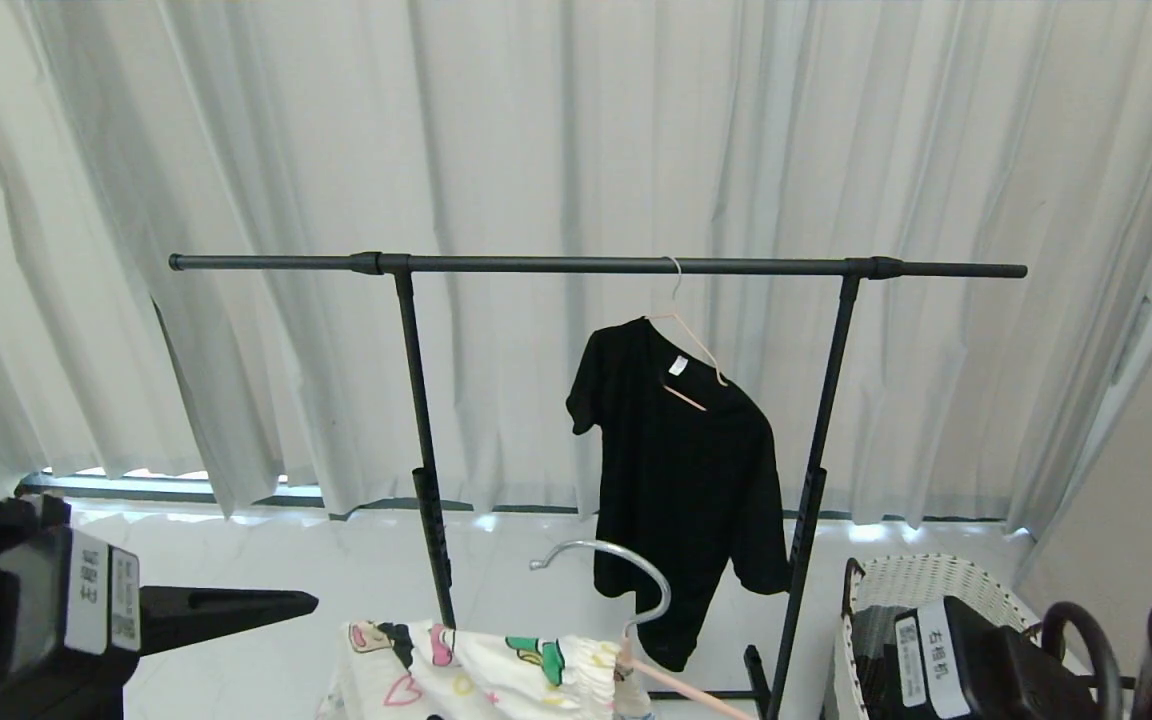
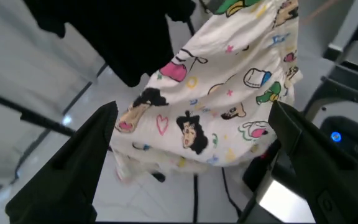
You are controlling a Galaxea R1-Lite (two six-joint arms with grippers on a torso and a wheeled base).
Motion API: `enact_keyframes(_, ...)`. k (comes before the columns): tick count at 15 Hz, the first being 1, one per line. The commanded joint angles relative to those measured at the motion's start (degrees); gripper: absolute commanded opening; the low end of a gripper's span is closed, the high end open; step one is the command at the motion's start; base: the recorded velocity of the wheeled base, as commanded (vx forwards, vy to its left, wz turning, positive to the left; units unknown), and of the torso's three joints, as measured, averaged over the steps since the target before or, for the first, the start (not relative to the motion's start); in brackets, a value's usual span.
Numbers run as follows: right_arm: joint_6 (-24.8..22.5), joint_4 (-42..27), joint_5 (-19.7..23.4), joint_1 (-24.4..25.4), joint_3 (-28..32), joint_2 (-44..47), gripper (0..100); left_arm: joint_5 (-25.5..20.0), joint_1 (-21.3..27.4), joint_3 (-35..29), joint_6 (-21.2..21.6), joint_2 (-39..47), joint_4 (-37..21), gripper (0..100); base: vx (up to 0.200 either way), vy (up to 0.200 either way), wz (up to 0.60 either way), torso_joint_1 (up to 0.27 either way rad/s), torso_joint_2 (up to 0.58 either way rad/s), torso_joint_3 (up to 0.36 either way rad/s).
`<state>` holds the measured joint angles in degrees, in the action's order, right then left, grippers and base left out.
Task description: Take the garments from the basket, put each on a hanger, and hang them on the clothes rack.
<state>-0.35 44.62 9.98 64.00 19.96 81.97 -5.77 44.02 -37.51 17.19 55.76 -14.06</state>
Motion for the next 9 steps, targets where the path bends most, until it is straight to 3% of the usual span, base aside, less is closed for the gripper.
enact_keyframes(1,-0.53,0.12,0.83,1.21,-0.18,-1.99,0,-3.29,0.36,0.6,2.15,0.67,0.08,100,0.0,0.0,0.0,0.0,0.0,0.0)
enact_keyframes(3,-1.23,0.12,1.53,2.71,-0.88,-2.6,0,-6.36,0.98,0.6,4.34,3.3,0.34,100,0.0,0.0,0.0,0.0,0.0,0.0)
enact_keyframes(6,-1.58,0.21,1.53,6.49,-0.88,-3.13,0,-9.09,2.47,0.6,4.08,7.96,5.62,100,0.0,0.0,0.0,0.0,0.0,0.0)
enact_keyframes(9,-2.02,0.12,1.35,8.16,-0.88,-3.83,0,-11.64,3.97,1.21,4.43,9.19,5.88,100,0.0,0.0,0.0,0.0,0.0,0.0)
